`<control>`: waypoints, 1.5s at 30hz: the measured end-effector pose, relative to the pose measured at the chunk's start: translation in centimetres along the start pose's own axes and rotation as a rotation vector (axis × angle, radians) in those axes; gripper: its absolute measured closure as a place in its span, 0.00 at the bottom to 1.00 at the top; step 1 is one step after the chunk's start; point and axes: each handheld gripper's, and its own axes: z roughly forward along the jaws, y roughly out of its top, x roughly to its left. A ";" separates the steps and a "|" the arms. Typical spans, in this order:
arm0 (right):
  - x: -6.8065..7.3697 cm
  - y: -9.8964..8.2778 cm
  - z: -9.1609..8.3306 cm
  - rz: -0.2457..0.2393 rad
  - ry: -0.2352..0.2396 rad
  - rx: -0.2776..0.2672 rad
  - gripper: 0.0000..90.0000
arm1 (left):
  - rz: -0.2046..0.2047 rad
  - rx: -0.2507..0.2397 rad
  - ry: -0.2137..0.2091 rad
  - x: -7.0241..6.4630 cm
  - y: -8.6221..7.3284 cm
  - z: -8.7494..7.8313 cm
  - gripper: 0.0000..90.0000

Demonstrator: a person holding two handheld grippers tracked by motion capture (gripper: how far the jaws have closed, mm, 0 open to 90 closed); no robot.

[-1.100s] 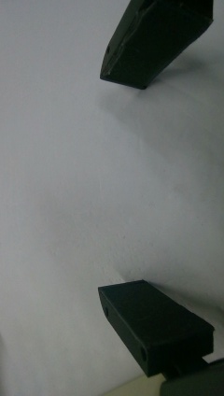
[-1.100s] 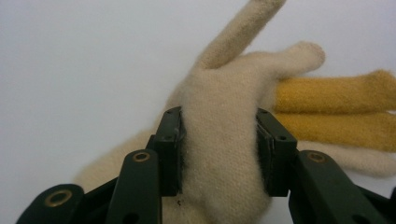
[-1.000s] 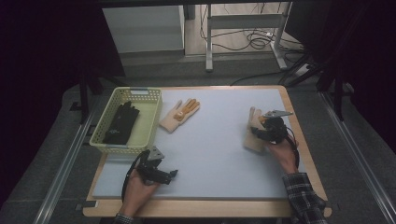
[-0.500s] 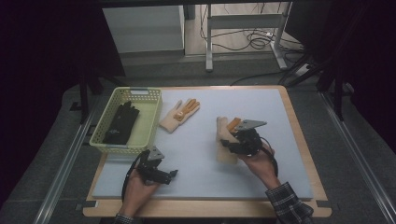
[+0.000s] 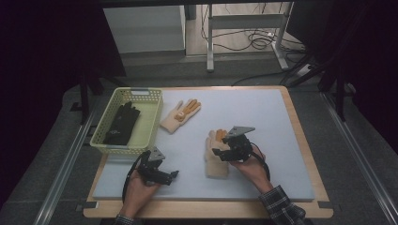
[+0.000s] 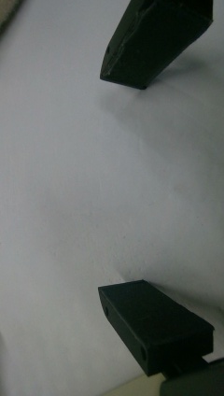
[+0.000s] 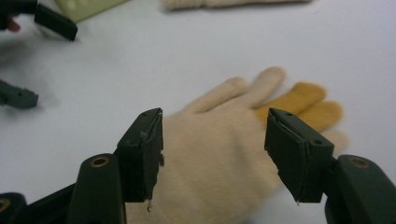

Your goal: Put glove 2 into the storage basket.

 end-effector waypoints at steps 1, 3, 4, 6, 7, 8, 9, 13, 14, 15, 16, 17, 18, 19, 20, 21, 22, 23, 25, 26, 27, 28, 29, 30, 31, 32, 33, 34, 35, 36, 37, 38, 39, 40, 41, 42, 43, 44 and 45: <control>-0.3 0.1 -0.2 0.005 -0.003 -0.003 0.42 | 0.000 0.000 0.000 0.0 0.0 0.0 0.02; -0.6 0.2 -0.2 0.016 0.002 -0.002 0.45 | -0.001 0.000 0.000 0.0 0.0 0.0 0.02; -0.8 0.3 -0.1 0.022 0.009 -0.003 0.48 | -0.001 0.000 0.000 0.0 0.0 0.0 0.02; -1.1 0.4 0.4 0.036 0.031 0.001 0.52 | -0.001 -0.001 0.000 0.0 0.0 0.0 0.02; -1.2 0.5 0.6 0.039 0.037 0.004 0.54 | -0.001 -0.001 0.000 0.0 0.0 0.0 0.02; -1.2 0.7 0.9 0.039 0.041 0.002 0.56 | -0.001 -0.001 0.000 0.0 0.0 0.0 0.02; -1.3 0.9 1.1 0.039 0.045 0.004 0.57 | -0.002 -0.001 -0.001 0.0 0.0 0.0 0.02; -1.1 2.6 2.5 0.027 0.051 -0.006 0.63 | -0.002 -0.002 -0.001 0.0 0.0 0.0 0.02; -1.0 2.9 2.8 0.023 0.050 -0.007 0.64 | -0.002 -0.002 -0.001 0.0 0.0 0.0 0.02; -0.9 3.5 3.1 0.015 0.051 -0.006 0.66 | -0.003 -0.002 -0.002 0.0 0.0 0.0 0.02; -0.8 4.1 3.7 0.008 0.052 -0.001 0.68 | -0.002 -0.001 -0.002 0.0 0.0 0.0 0.02; -0.7 4.5 4.0 0.003 0.049 0.004 0.68 | 0.001 0.001 -0.001 0.0 0.0 0.0 0.02; -0.7 5.1 4.5 -0.009 0.047 0.006 0.69 | -0.001 0.000 -0.001 0.0 0.0 0.0 0.02; -0.6 5.6 4.9 -0.011 0.044 0.009 0.68 | 0.001 0.001 -0.001 0.0 0.0 0.0 0.02; -0.6 6.1 5.4 -0.015 0.043 0.013 0.68 | 0.000 0.001 -0.001 0.0 0.0 0.0 0.02; -0.7 6.7 5.9 -0.014 0.045 0.013 0.68 | 0.000 0.001 -0.001 0.0 0.0 0.0 0.02; -0.8 7.1 6.4 -0.010 0.047 0.013 0.68 | 0.000 0.001 -0.002 0.0 0.0 0.0 0.02; -0.9 7.3 6.7 -0.008 0.049 0.014 0.68 | -0.001 0.001 -0.002 0.0 0.0 0.0 0.02; -1.2 8.1 7.8 0.005 0.055 0.014 0.66 | -0.001 0.000 -0.002 0.0 0.0 0.0 0.02; -1.2 8.3 8.1 0.004 0.052 0.015 0.64 | -0.002 0.000 -0.002 0.0 0.0 0.0 0.02; -1.3 8.5 8.5 -0.001 0.050 0.016 0.63 | -0.001 0.001 -0.002 0.0 0.0 0.0 0.02; -1.4 8.8 9.0 -0.002 0.048 0.016 0.62 | -0.001 0.002 -0.002 0.0 0.0 0.0 0.02; -1.4 9.0 9.5 -0.006 0.045 0.020 0.61 | -0.004 0.000 -0.003 0.0 0.0 0.0 0.02; -1.5 9.2 10.0 -0.009 0.041 0.027 0.60 | -0.004 0.000 -0.003 0.0 0.0 0.0 0.02; -1.5 9.4 10.5 -0.013 0.037 0.030 0.59 | -0.002 0.002 -0.002 0.0 0.0 0.0 0.02; -1.6 9.6 11.0 -0.015 0.035 0.029 0.58 | -0.002 0.002 -0.002 0.0 0.0 0.0 0.02; -1.7 9.7 11.4 -0.018 0.034 0.031 0.57 | -0.002 0.002 -0.003 0.0 0.0 0.0 0.02; -1.7 9.9 11.9 -0.016 0.030 0.032 0.55 | -0.005 0.000 -0.004 0.0 0.0 0.0 0.02; -1.7 10.1 12.5 -0.022 0.024 0.037 0.53 | -0.005 0.000 -0.004 0.0 0.0 0.0 0.02; -1.7 10.2 12.8 -0.025 0.019 0.038 0.53 | -0.005 0.000 -0.004 0.0 0.0 0.0 0.02; -1.7 10.4 13.2 -0.028 0.012 0.044 0.51 | -0.005 0.000 -0.004 0.0 0.0 0.0 0.02; -1.7 10.6 13.7 -0.027 0.006 0.047 0.50 | -0.005 0.000 -0.004 0.0 0.0 0.0 0.02; -1.7 10.7 14.0 -0.028 0.005 0.049 0.50 | -0.006 0.000 -0.004 0.0 0.0 0.0 0.02; -1.8 10.8 14.2 -0.026 0.005 0.045 0.50 | -0.005 0.000 -0.004 0.0 0.0 0.0 0.02; -1.8 11.0 14.5 -0.026 0.002 0.045 0.49 | -0.005 0.000 -0.004 0.0 0.0 0.0 0.02; -1.8 11.2 14.9 -0.023 -0.001 0.047 0.49 | -0.005 0.000 -0.004 0.0 0.0 0.0 0.02; -1.8 11.3 15.2 -0.023 -0.004 0.048 0.48 | -0.006 0.000 -0.004 0.0 0.0 0.0 0.02; -1.8 11.4 15.4 -0.023 -0.007 0.049 0.48 | -0.005 0.000 -0.004 0.0 0.0 0.0 0.02; -1.8 11.5 15.7 -0.024 -0.010 0.052 0.48 | -0.005 0.000 -0.004 0.0 0.0 0.0 0.02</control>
